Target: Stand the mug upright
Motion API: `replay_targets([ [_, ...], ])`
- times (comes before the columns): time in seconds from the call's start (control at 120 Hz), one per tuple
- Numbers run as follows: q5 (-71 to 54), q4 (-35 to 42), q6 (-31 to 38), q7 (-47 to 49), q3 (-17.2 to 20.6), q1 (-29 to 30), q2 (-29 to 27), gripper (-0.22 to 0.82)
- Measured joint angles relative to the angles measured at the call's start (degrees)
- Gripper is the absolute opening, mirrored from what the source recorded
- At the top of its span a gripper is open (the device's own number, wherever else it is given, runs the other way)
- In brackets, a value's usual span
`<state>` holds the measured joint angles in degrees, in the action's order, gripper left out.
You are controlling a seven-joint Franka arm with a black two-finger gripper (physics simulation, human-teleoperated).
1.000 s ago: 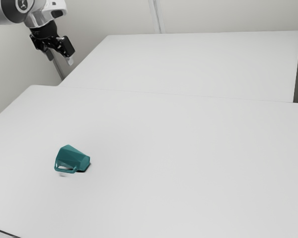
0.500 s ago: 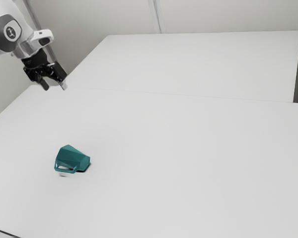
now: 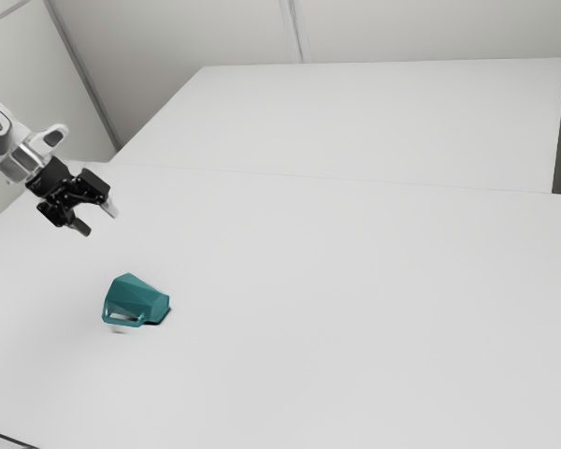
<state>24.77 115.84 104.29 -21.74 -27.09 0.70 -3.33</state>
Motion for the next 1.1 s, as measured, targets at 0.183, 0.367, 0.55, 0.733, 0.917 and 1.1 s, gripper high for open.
replay_targets([
  [0.183,7.9,0.7,-0.6,-6.9,-4.7,-0.1,4.6,0.58],
  [0.367,16.6,0.8,-3.3,-16.3,-7.8,3.0,11.4,0.58],
  [0.55,23.0,0.5,-7.2,-25.4,-8.0,6.3,16.3,0.58],
  [0.733,25.7,0.5,-10.7,-32.9,-8.0,7.1,19.2,0.57],
  [0.917,26.7,0.3,-13.5,-38.8,-7.9,8.0,21.3,0.56],
  [1.1,27.6,0.3,-15.1,-43.3,-7.8,8.0,23.0,0.56],
])
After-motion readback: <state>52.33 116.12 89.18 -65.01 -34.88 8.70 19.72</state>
